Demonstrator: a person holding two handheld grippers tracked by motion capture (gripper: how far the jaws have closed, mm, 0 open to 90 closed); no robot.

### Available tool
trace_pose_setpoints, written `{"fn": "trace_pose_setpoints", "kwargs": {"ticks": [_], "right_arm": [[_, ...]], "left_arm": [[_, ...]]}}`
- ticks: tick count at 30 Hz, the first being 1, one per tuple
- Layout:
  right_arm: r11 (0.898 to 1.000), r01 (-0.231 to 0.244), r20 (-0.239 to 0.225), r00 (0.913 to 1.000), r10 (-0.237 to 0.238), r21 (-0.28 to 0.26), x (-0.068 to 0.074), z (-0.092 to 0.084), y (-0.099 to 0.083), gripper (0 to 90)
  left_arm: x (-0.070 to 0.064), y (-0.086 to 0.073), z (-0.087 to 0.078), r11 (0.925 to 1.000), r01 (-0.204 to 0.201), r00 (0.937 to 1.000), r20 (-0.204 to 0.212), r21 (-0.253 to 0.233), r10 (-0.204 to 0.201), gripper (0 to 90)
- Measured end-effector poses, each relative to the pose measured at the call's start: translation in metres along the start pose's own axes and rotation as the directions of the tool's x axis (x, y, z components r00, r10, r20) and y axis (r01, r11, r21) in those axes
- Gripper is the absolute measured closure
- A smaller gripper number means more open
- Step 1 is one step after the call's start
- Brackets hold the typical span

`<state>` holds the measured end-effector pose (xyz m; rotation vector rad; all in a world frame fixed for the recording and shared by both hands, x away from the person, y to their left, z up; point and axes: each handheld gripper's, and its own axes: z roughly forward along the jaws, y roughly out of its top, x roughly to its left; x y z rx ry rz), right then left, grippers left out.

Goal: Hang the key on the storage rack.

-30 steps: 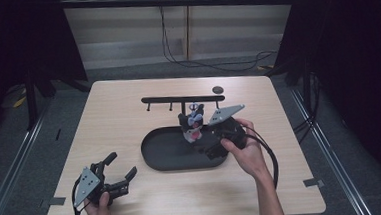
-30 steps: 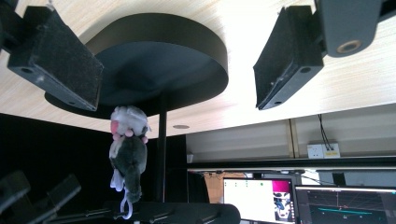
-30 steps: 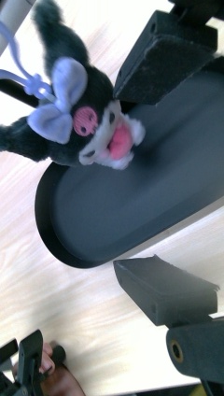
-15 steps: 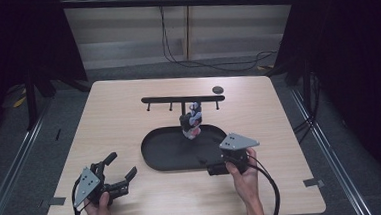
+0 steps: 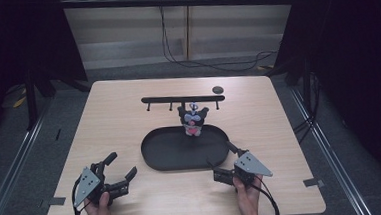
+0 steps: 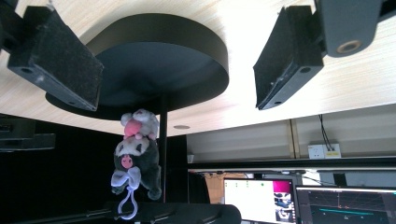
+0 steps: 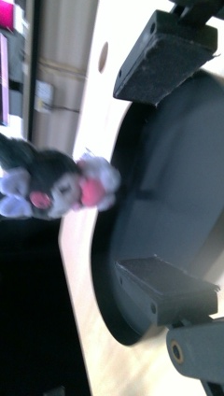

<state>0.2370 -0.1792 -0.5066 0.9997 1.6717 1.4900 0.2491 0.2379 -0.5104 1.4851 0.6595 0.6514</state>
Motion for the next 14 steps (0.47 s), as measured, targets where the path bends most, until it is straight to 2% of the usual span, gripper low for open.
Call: {"fn": "trace_pose_setpoints", "kwargs": {"ticks": [3,4,6,7,8,10,12,14], "right_arm": [[0.998,0.019,0.017,0.9997,-0.018,-0.062,0.003,-0.005,-0.004,14.3],[0.996,0.024,0.007,0.9997,-0.024,-0.085,0.003,-0.008,-0.005,14.2],[0.992,0.005,-0.013,0.9999,-0.007,-0.124,0.0,-0.011,-0.007,14.1],[0.991,0.009,-0.021,0.9997,-0.012,-0.134,-0.001,-0.013,-0.007,14.0],[0.989,0.033,-0.019,0.9992,-0.036,-0.147,0.0,-0.015,-0.008,14.1],[0.986,0.065,-0.004,0.9978,-0.067,-0.156,0.003,-0.016,-0.008,14.0],[0.989,0.062,0.013,0.9981,-0.061,-0.137,0.003,-0.015,-0.007,14.1],[0.99,0.057,0.01,0.9984,-0.056,-0.132,0.002,-0.014,-0.007,14.1]], "left_arm": [[0.0,0.0,0.0,1.0,0.0,1.0,0.0,-0.001,0.0,15.3],[0.0,0.0,0.0,1.0,0.0,1.0,-0.001,-0.001,0.0,15.3],[0.0,0.0,0.0,1.0,0.0,1.0,-0.001,-0.001,0.0,15.3],[0.0,0.0,0.0,1.0,0.0,1.0,-0.001,-0.001,0.0,15.3],[0.0,0.0,0.0,1.0,0.002,1.0,0.0,-0.002,-0.002,15.3],[0.0,0.0,-0.001,1.0,-0.002,1.0,-0.001,0.002,0.002,15.3],[0.0,0.0,0.0,1.0,0.002,1.0,-0.003,-0.002,-0.002,15.2],[0.0,0.0,0.0,1.0,0.0,1.0,-0.003,0.0,0.0,15.2]]}}
